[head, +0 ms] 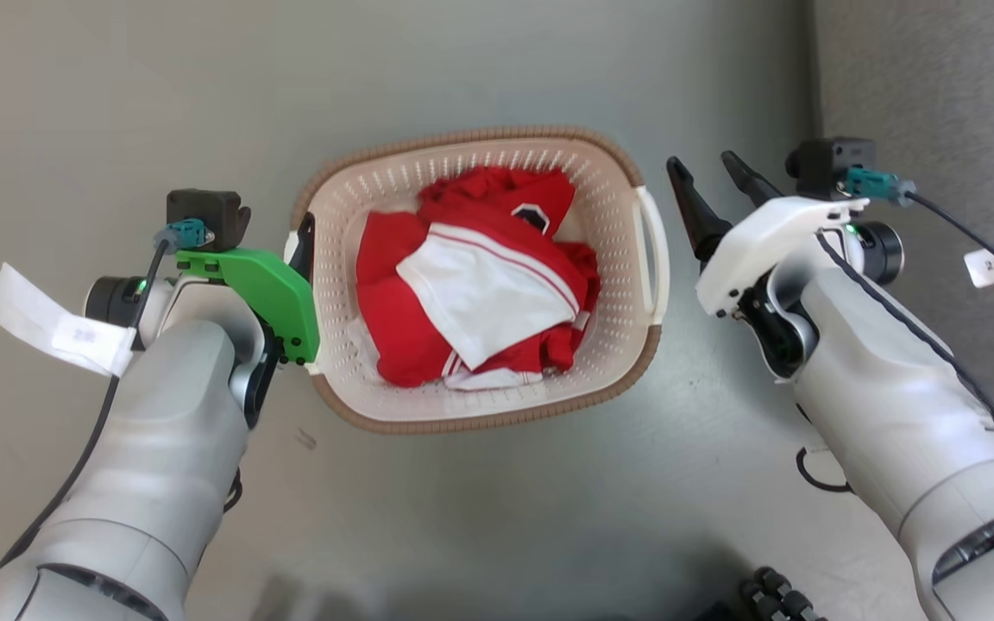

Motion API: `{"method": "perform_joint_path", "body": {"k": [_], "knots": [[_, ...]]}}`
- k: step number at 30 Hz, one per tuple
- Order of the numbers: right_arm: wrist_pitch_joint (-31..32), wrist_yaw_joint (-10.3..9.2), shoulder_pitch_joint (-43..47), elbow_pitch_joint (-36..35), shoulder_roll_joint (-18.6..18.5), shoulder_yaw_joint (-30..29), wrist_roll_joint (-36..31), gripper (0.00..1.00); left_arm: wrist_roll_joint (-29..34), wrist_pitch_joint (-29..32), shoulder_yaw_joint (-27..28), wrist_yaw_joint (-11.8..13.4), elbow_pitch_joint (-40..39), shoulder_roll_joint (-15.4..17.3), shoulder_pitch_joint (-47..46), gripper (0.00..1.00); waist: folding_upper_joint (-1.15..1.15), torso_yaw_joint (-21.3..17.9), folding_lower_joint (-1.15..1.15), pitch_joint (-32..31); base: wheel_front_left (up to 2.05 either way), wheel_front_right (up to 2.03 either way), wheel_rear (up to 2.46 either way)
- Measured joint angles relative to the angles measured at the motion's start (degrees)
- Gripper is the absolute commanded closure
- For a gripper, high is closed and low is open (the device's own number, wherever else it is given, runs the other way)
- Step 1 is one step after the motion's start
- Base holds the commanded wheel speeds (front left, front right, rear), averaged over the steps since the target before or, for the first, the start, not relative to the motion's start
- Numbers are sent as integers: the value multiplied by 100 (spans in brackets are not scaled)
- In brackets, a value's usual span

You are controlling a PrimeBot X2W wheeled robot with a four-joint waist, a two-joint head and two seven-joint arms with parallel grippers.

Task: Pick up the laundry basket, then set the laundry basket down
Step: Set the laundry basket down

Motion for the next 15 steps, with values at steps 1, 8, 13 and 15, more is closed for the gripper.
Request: {"method": "perform_joint_path", "body": {"k": [1,8,13,15], "knots": [[0,0,52,-56,-18,-34,-2,0,2,0,15,26,-29,2,20,0,0,-9,0,-62,0,0,0],[0,-7,459,-591,-63,-314,-121,0,21,3,232,280,-563,175,318,0,0,-63,0,-506,0,0,0],[0,-68,786,-975,-103,-520,-326,0,152,2,472,468,-1232,344,400,0,0,-101,0,-819,0,0,0],[0,-127,946,-1123,-146,-612,-392,0,240,2,571,557,-1481,381,528,0,0,-113,0,-943,0,0,0]]}}
